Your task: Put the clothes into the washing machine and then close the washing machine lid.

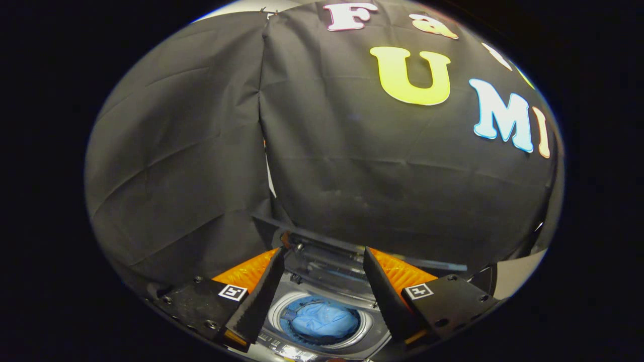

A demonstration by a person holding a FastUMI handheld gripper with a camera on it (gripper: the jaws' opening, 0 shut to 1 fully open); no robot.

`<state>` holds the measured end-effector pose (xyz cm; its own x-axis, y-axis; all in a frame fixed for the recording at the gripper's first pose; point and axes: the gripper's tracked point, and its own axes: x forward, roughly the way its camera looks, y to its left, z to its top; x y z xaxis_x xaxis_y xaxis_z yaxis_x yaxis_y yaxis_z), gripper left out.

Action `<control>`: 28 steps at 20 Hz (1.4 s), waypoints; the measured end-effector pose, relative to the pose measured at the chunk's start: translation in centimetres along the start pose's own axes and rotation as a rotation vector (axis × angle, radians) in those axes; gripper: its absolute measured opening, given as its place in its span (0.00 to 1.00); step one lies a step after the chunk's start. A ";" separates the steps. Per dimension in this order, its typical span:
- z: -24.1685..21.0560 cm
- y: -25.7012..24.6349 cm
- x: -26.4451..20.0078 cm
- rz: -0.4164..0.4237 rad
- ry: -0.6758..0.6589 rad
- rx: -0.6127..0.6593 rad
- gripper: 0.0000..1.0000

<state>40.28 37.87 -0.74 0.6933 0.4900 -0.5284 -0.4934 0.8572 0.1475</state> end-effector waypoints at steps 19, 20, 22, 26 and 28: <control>-1.3 -5.4 10.9 -0.129 0.115 0.260 0.98; -1.6 -5.3 11.1 -0.130 0.125 0.261 0.98; -2.2 -5.4 11.4 -0.130 0.143 0.254 0.98; -2.5 -5.6 11.7 -0.140 0.151 0.260 0.98; -2.9 -5.6 11.9 -0.145 0.171 0.237 0.98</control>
<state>49.74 38.44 -10.30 0.6389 0.3435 -0.6883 -0.2457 0.9390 0.2405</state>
